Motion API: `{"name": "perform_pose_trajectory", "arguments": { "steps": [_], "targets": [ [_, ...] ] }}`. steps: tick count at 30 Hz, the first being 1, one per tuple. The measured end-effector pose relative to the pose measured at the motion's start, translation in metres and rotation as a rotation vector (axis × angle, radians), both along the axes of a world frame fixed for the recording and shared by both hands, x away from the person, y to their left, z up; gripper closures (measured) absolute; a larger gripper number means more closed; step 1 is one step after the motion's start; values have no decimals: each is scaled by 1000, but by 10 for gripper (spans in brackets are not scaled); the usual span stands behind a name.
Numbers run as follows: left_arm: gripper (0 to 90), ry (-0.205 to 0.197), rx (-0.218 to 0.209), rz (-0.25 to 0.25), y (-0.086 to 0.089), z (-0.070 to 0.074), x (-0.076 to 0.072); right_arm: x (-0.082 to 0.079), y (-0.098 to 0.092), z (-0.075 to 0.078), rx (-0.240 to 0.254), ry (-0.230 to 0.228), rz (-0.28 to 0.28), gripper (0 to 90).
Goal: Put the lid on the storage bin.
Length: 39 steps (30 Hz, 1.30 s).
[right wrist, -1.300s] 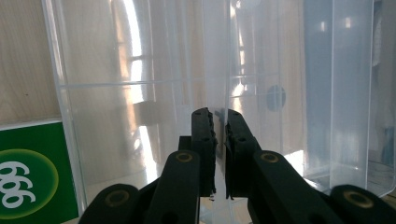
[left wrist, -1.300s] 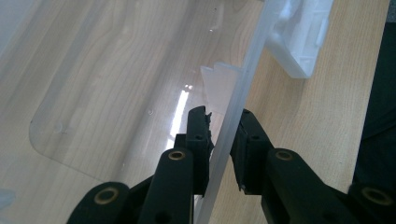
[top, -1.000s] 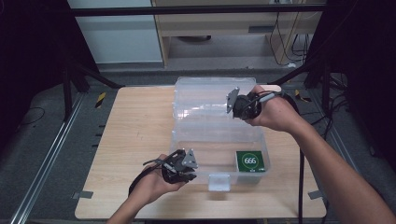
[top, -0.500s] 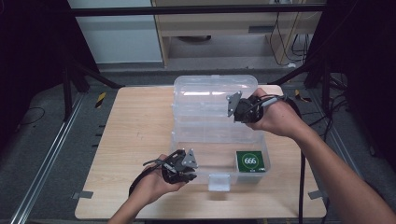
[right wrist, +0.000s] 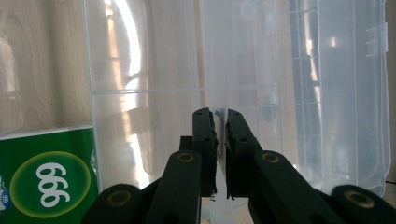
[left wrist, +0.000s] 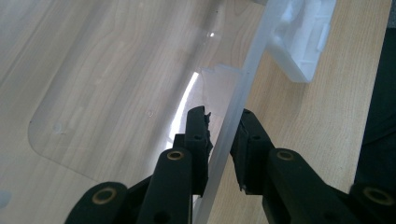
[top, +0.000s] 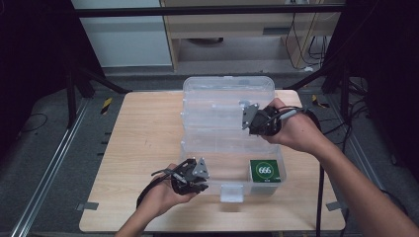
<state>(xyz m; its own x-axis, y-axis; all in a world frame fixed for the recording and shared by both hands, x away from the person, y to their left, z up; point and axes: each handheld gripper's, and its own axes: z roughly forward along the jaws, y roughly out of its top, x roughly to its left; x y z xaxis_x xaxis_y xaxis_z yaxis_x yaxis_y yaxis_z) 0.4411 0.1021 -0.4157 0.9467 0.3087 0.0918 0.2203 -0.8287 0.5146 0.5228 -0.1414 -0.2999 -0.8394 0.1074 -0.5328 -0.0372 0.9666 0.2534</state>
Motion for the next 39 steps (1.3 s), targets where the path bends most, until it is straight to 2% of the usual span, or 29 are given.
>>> {"name": "perform_pose_trajectory", "arguments": {
  "steps": [13, 14, 18, 28, 30, 39],
  "targets": [
    [764, -11, -1, 1, 0, -1, -1, -22, -1, -4, 20, -48, 5, 839],
    [764, 5, -8, 17, 0, -1, -2, -24, -1, -4, 23, -50, 4, 839],
    [763, 7, -9, 20, 0, -1, -3, -29, -2, -5, 24, -58, 11, 836],
    [762, -8, -3, 2, 0, -1, -2, -39, -3, -8, 34, -86, 19, 834],
    [762, 4, -8, 14, 0, -1, -3, -40, -4, -9, 35, -91, 22, 833],
    [760, 3, -12, 27, 0, -2, -4, -46, -4, -11, 42, -106, 20, 827]
  ]
}}
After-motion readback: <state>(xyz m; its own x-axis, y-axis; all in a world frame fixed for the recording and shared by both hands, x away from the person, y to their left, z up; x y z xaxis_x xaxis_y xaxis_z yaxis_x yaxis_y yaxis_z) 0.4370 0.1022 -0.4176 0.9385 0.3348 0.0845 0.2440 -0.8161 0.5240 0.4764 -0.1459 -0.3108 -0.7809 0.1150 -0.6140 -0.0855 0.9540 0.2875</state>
